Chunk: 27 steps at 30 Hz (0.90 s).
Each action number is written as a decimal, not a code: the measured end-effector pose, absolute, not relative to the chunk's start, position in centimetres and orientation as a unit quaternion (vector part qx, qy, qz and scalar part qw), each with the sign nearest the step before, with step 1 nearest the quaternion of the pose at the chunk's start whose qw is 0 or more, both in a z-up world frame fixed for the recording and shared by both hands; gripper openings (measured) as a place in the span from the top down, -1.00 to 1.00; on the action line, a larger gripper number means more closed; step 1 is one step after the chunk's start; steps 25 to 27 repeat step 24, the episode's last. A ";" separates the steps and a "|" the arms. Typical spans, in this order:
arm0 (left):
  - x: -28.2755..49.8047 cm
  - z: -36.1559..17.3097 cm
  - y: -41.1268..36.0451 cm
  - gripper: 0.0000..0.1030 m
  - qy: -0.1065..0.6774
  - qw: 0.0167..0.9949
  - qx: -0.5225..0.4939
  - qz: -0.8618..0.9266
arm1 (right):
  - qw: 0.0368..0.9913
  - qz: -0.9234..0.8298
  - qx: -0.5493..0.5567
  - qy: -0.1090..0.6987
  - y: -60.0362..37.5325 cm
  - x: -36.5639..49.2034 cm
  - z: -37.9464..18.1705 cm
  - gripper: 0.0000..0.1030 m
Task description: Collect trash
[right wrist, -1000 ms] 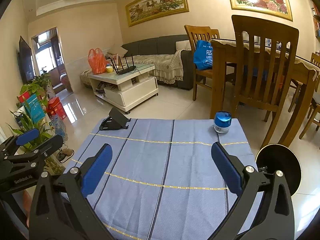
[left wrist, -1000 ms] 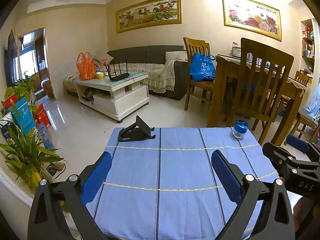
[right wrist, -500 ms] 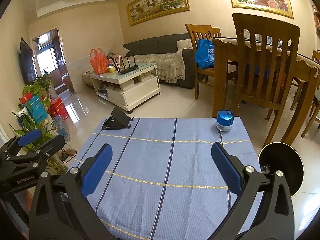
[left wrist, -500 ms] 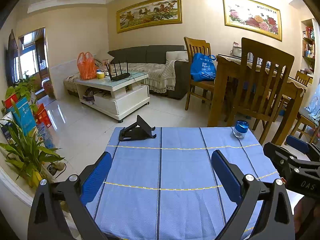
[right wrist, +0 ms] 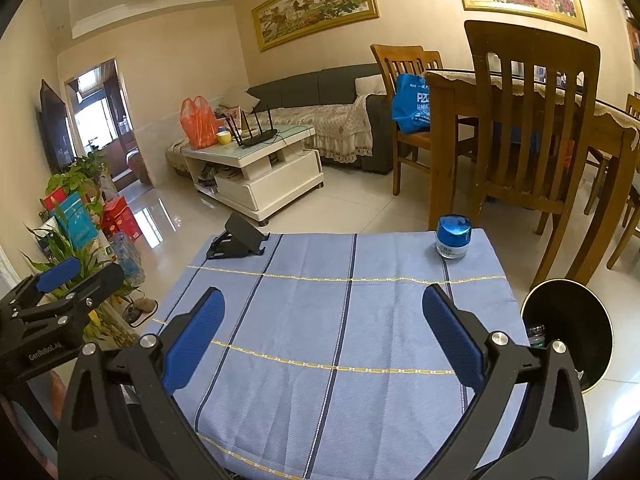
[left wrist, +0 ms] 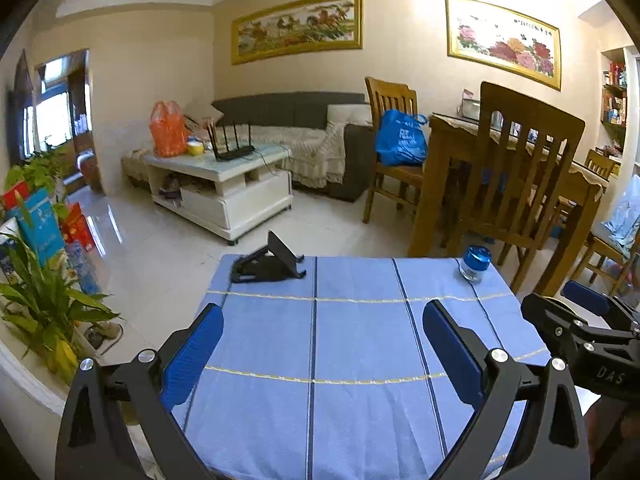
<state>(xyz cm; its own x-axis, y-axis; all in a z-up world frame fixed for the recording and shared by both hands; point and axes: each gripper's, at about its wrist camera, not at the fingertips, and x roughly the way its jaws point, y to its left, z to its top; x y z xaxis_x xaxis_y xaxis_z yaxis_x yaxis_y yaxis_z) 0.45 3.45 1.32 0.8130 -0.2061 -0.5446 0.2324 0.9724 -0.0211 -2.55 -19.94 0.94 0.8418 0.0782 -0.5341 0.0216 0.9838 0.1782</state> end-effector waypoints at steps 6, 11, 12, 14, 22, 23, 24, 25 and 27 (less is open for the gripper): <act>0.6 0.5 3.9 -0.87 0.287 0.956 0.016 -0.063 | 0.955 0.015 0.091 0.282 -19.9 -2.5 0.8 -0.89; 0.7 0.7 4.4 -0.87 0.279 0.959 0.019 -0.055 | 0.952 0.016 0.101 0.287 -20.1 -2.4 0.4 -0.89; 0.7 0.7 4.3 -0.87 0.280 0.958 0.022 -0.062 | 0.952 0.017 0.102 0.288 -20.1 -2.4 0.3 -0.89; 1.1 0.7 4.2 -0.87 0.294 0.952 0.018 -0.086 | 0.952 0.018 0.103 0.289 -20.1 -2.3 0.3 -0.89; 1.3 0.1 4.0 -0.87 0.303 0.949 0.037 -0.074 | 0.950 0.020 0.105 0.293 -20.2 -2.2 0.1 -0.89; 1.2 0.2 4.1 -0.87 0.303 0.950 0.035 -0.074 | 0.950 0.021 0.105 0.294 -20.2 -2.2 0.0 -0.89; 1.2 0.2 4.1 -0.87 0.303 0.950 0.034 -0.074 | 0.950 0.021 0.106 0.294 -20.2 -2.2 -0.1 -0.89; 1.2 0.2 4.1 -0.87 0.303 0.950 0.034 -0.074 | 0.950 0.021 0.106 0.294 -20.2 -2.2 -0.1 -0.89; 1.2 0.2 4.1 -0.87 0.303 0.950 0.034 -0.074 | 0.950 0.021 0.106 0.294 -20.2 -2.2 -0.1 -0.89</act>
